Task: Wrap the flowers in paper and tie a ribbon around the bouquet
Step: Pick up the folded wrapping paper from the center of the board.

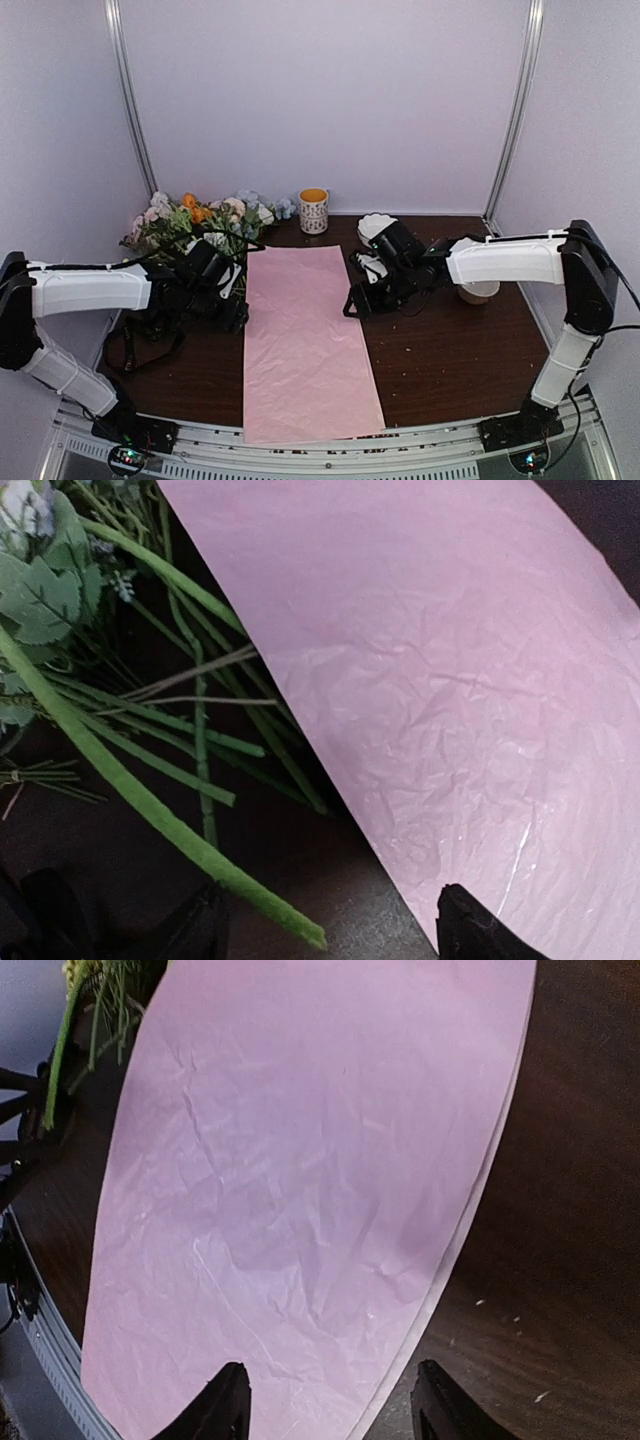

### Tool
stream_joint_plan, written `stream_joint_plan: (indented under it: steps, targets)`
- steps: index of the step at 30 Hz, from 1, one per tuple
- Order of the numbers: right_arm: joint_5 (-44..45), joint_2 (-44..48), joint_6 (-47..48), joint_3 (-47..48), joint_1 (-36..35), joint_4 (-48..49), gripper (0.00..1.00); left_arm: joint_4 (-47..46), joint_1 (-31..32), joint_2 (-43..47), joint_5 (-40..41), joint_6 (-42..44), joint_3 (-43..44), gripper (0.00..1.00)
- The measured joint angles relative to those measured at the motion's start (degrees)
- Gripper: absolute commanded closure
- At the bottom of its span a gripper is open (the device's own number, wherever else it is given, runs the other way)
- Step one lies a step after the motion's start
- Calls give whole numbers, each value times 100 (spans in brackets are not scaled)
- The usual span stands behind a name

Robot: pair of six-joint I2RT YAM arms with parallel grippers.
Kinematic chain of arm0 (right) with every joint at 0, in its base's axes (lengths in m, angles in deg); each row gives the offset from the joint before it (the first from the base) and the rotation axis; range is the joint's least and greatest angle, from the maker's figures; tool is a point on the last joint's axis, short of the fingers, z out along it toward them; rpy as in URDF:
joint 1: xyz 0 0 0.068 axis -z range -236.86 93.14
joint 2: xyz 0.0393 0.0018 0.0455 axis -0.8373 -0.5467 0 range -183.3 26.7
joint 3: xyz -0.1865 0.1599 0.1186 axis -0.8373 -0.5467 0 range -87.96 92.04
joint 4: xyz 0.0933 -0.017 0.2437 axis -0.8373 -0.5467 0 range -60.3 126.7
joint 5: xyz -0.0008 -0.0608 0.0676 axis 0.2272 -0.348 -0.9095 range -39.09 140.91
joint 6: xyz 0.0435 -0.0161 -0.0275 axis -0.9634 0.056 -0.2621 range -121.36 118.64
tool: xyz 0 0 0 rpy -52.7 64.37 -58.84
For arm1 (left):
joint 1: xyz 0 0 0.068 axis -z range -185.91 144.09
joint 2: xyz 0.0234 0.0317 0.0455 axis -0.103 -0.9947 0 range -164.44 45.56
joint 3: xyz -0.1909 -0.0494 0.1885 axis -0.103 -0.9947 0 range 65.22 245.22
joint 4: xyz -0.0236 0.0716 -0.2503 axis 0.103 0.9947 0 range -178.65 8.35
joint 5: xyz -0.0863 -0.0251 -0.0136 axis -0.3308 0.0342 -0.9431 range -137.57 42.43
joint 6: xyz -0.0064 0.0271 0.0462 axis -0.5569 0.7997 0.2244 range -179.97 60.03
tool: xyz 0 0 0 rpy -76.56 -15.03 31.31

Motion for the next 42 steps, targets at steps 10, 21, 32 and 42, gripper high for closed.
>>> stream_joint_plan:
  steps: [10, 21, 32, 42]
  targets:
    - [-756, -911, -588, -190, -225, -444, 49, -286, 149, -892, -396, -125, -391, 29]
    - [-1211, -1139, -852, -160, -212, 7, 53, -931, 188, -1412, -551, -116, -323, 30]
    - [-2111, -1215, -1506, -175, -225, 787, 100, -1128, 188, -1344, -542, -76, -435, 30]
    - [-1954, -501, -1615, 251, -328, 461, 100, -874, 363, 612, -238, 461, -608, 14]
